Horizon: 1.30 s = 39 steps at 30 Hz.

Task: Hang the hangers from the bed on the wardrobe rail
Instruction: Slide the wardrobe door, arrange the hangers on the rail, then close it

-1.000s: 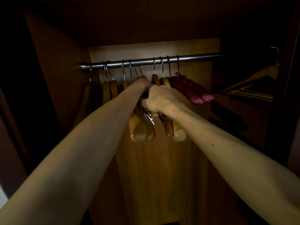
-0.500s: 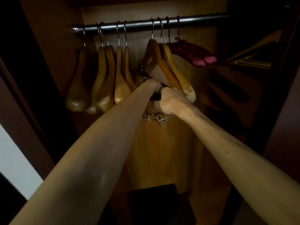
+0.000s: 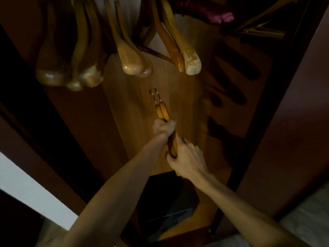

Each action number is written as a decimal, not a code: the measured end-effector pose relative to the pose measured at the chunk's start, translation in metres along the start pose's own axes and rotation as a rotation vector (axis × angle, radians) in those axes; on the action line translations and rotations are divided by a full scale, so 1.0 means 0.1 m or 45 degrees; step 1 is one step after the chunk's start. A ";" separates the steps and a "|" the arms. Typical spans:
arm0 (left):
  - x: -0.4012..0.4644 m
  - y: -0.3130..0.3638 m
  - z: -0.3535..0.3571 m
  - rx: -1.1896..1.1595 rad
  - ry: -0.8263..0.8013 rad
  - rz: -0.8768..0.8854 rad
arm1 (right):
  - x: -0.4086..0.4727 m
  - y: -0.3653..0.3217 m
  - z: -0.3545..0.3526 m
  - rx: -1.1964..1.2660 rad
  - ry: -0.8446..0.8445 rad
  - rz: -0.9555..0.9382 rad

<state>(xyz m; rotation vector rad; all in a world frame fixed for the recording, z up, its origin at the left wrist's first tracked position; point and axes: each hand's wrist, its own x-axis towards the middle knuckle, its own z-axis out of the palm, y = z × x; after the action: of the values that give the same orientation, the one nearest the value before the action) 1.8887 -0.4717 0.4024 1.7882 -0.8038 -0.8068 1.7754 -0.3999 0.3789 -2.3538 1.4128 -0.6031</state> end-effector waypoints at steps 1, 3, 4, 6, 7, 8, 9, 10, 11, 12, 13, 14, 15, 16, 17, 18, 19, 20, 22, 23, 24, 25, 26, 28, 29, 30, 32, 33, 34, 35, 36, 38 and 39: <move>0.03 -0.09 0.01 -0.010 -0.005 0.005 | -0.03 0.08 0.01 0.087 -0.080 0.002; 0.08 -0.26 0.01 0.040 -0.091 0.012 | -0.02 0.28 -0.02 0.246 -0.286 0.039; 0.09 -0.31 -0.02 0.068 -0.168 0.032 | 0.04 0.41 -0.05 0.276 -0.332 0.069; 0.14 -0.36 -0.12 0.128 -0.380 0.112 | 0.19 0.66 -0.12 0.255 -0.239 0.141; 0.15 -0.37 -0.19 0.172 -0.495 0.169 | 0.27 0.76 -0.17 0.240 -0.154 0.165; 0.16 -0.38 -0.25 0.224 -0.602 0.230 | 0.35 0.85 -0.22 0.234 -0.076 0.161; 0.17 -0.38 -0.31 0.300 -0.699 0.301 | 0.44 0.90 -0.28 0.220 -0.009 0.146; 0.17 -0.36 -0.37 0.372 -0.789 0.353 | 0.51 0.95 -0.36 0.205 0.049 0.121; 0.18 -0.35 -0.43 0.426 -0.877 0.383 | 0.57 0.97 -0.45 0.186 0.076 0.096; 0.22 -0.35 -0.48 0.459 -0.968 0.395 | 0.64 1.01 -0.54 0.183 0.068 0.074; 0.26 -0.35 -0.53 0.485 -1.051 0.402 | 0.67 1.03 -0.61 0.177 0.016 0.070; 0.30 -0.35 -0.58 0.498 -1.122 0.392 | 0.68 1.05 -0.67 0.169 -0.068 0.079; 0.34 -0.35 -0.62 0.510 -1.174 0.375 | 0.68 1.06 -0.70 0.158 -0.173 0.098; 0.37 -0.34 -0.65 0.525 -1.214 0.365 | 0.67 1.07 -0.70 0.161 -0.276 0.119; 0.38 -0.32 -0.69 0.543 -1.247 0.371 | 0.65 1.05 -0.70 0.167 -0.357 0.132; 0.41 -0.29 -0.71 0.558 -1.266 0.382 | 0.64 1.03 -0.69 0.184 -0.410 0.123; 0.43 -0.26 -0.74 0.572 -1.272 0.399 | 0.62 0.99 -0.69 0.216 -0.439 0.110; 0.46 -0.24 -0.76 0.585 -1.261 0.417 | 0.60 0.95 -0.68 0.259 -0.452 0.103; 0.49 -0.19 -0.79 0.649 -1.193 0.425 | 0.58 0.90 -0.67 0.368 -0.462 0.112; 0.51 -0.19 -0.80 0.707 -1.147 0.426 | 0.56 0.87 -0.65 0.407 -0.454 0.121; 0.54 -0.21 -0.80 0.764 -1.108 0.432 | 0.53 0.84 -0.65 0.423 -0.441 0.123; 0.55 -0.22 -0.80 0.795 -1.083 0.434 | 0.51 0.81 -0.63 0.397 -0.415 0.126; 0.56 -0.25 -0.80 0.785 -1.053 0.431 | 0.49 0.77 -0.62 0.358 -0.391 0.112; 0.55 -0.28 -0.78 0.730 -0.953 0.454 | 0.46 0.65 -0.58 0.248 -0.340 0.119; 0.53 -0.28 -0.74 0.730 -0.858 0.475 | 0.44 0.60 -0.56 0.209 -0.303 0.155; 0.49 -0.28 -0.70 0.751 -0.721 0.511 | 0.44 0.56 -0.52 0.209 -0.253 0.212; 0.34 -0.26 -0.58 0.792 -0.401 0.595 | 0.43 0.50 -0.42 0.273 -0.162 0.351; 0.25 -0.26 -0.52 0.735 -0.352 0.564 | 0.42 0.47 -0.35 0.296 -0.127 0.411; 0.17 -0.26 -0.47 0.593 -0.420 0.468 | 0.41 0.44 -0.30 0.304 -0.090 0.452; 0.06 -0.25 -0.42 0.414 -0.548 0.344 | 0.40 0.41 -0.24 0.300 -0.056 0.463; -0.05 -0.23 -0.39 0.287 -0.665 0.230 | 0.38 0.40 -0.20 0.299 -0.028 0.453; -0.23 -0.15 -0.37 0.217 -0.780 0.165 | 0.35 0.35 -0.18 0.300 -0.011 0.423; -0.31 -0.11 -0.37 0.228 -0.797 0.179 | 0.32 0.33 -0.19 0.288 -0.009 0.393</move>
<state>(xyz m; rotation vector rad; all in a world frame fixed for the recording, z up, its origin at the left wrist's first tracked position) 1.9033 -0.4251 0.4085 1.6136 -1.4278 -1.2548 1.7542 -0.4451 0.3851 -1.9146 1.5727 -0.6280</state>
